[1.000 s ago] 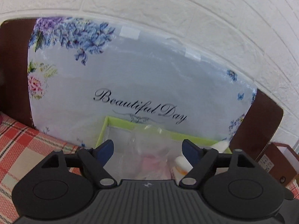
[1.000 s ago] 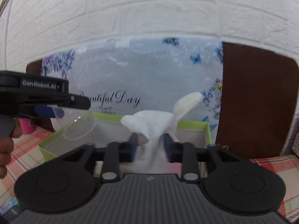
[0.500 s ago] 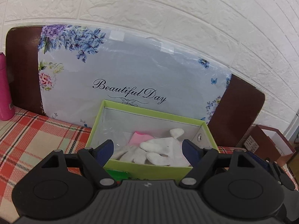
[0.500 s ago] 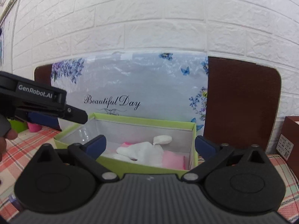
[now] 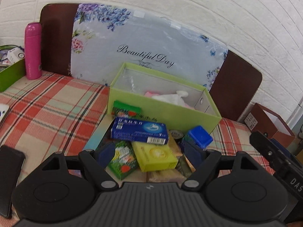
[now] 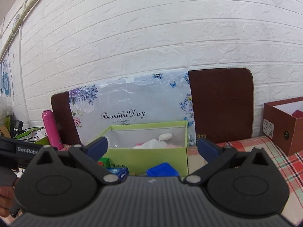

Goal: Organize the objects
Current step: 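Reach the right tool to the steel wool while the left tool reaches the toothbrush box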

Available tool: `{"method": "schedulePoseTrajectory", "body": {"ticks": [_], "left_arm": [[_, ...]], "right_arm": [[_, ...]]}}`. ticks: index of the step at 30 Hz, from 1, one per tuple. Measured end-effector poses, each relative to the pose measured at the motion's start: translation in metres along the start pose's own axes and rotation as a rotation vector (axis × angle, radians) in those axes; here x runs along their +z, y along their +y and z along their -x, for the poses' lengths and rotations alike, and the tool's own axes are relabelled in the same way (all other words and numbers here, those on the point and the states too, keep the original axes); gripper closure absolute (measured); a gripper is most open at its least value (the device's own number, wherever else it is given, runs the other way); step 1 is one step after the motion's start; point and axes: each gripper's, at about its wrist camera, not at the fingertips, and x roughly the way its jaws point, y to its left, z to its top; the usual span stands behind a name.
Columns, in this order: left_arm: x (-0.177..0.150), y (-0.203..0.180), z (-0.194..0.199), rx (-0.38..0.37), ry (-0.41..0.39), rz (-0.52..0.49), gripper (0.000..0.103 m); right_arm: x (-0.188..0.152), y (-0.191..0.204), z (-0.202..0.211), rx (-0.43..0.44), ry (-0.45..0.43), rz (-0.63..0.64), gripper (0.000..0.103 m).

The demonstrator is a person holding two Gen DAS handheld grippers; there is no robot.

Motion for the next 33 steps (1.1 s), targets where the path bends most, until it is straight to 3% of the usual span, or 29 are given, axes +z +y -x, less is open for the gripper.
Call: {"method": "schedulePoseTrajectory", "body": {"ticks": [4,9,13,18,22,24,25,27,30,32,33], "left_arm": [[-0.029,0.019,-0.002,0.033,0.063,0.042,0.020],[-0.056,0.039,-0.003,0.087,0.120,0.065,0.020],[-0.059,0.049,0.002,0.128,0.086,0.046,0.020],[-0.043,0.064,-0.004,0.155,0.011,0.032,0.020],[-0.028,0.071,-0.024,0.149,0.023,0.021,0.020],[-0.024,0.072,-0.035,0.144,0.045,0.008,0.020],[-0.023,0.072,-0.041,0.146,0.056,-0.002,0.020],[-0.021,0.073,-0.051,0.158,0.071,-0.010,0.023],[-0.019,0.076,-0.063,0.145,0.096,-0.004,0.039],[-0.020,0.079,-0.068,0.137,0.117,0.009,0.065],[-0.021,0.080,-0.070,0.138,0.135,0.011,0.072]], "right_arm": [[-0.028,-0.005,0.019,-0.013,0.055,-0.036,0.000],[-0.072,0.001,0.022,-0.002,0.192,-0.023,0.000],[-0.094,0.015,0.016,0.031,0.258,0.004,0.000],[-0.103,0.032,-0.005,0.040,0.278,0.086,0.002],[-0.110,0.039,-0.026,0.058,0.305,0.123,0.011],[-0.112,0.040,-0.030,0.083,0.329,0.127,0.029],[-0.112,0.040,-0.030,0.108,0.338,0.127,0.050],[-0.110,0.041,-0.024,0.112,0.337,0.141,0.054],[-0.105,0.041,-0.011,0.149,0.359,0.143,0.056],[-0.103,0.037,0.003,0.176,0.369,0.124,0.056],[-0.102,0.035,0.010,0.181,0.374,0.119,0.056]]}}
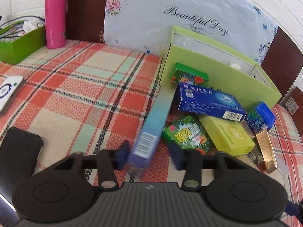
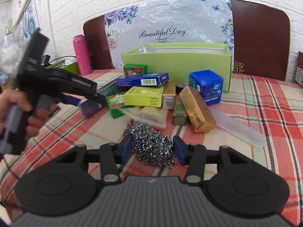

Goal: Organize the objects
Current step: 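Reach the right tool to the steel wool while the left tool reaches the toothbrush box, then grasp the steel wool with the right tool while the left tool grasps the teal toothbrush box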

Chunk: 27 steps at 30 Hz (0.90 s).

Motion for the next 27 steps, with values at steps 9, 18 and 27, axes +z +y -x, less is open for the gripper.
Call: {"method": "schedulePoseTrajectory", "body": {"ticks": [9,18,27], "left_arm": [[-0.048,-0.005,0.042,0.026,0.027,-0.015,0.078],[-0.032,-0.010,0.032,0.091,-0.017,-0.024,0.046],[-0.033,-0.011,0.021,0.078,0.000,-0.025,0.074]], "right_arm": [[-0.016,-0.004,0.020,-0.005,0.043,-0.026,0.047],[-0.020,-0.002,0.016,-0.028,0.067,-0.030,0.033],[-0.021,-0.001,0.010,-0.051,0.113,-0.023,0.034]]}}
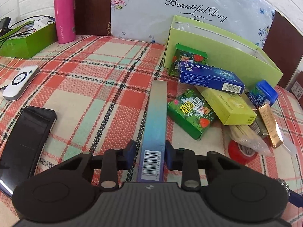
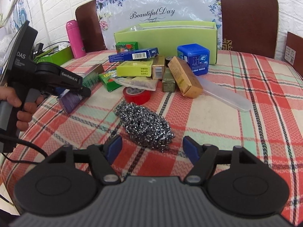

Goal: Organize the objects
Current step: 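Grasp the steel wool with the right tool while the left tool grasps the teal toothbrush box, then carry the steel wool and toothbrush box into the green box and release both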

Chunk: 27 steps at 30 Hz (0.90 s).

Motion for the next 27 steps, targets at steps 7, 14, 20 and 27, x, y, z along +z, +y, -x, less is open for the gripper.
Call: {"method": "schedulePoseTrajectory", "body": {"ticks": [7,14,20,27], "left_arm": [[-0.003,0.006,0.001,-0.042,-0.022,0.038,0.079],[-0.003,0.013,0.000,-0.079,-0.042,0.067,0.080],[-0.002,0.016,0.005,-0.123,-0.057,0.099,0.081],[0.008,0.015,0.017,-0.131,-0.109,0.096,0.081]], "right_arm": [[0.010,0.018,-0.010,0.008,0.027,0.062,0.063],[0.018,0.029,-0.012,-0.018,0.027,0.100,0.068],[0.033,0.037,-0.009,-0.044,-0.008,0.133,0.069],[0.053,0.041,-0.007,-0.071,-0.056,0.167,0.069]]}}
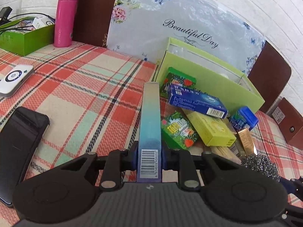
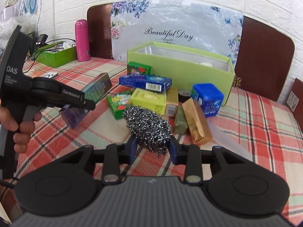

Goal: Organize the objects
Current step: 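Carry the steel wool and toothbrush box into the green box and release both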

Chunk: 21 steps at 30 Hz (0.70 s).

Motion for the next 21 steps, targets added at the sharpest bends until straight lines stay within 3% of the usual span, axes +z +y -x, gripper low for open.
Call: {"method": "schedulePoseTrajectory", "body": {"ticks": [11,21], "left_arm": [[0.025,-0.017,0.006,-0.002,-0.065,-0.055,0.081],[0.071,-0.056,-0.001,-0.041,-0.128,-0.111,0.081]], "right_arm": [[0.029,-0.014,-0.005,-0.035,-0.084,-0.008,0.069],[0.069,-0.056,-0.026,-0.073,-0.187,-0.101,0.069]]}}
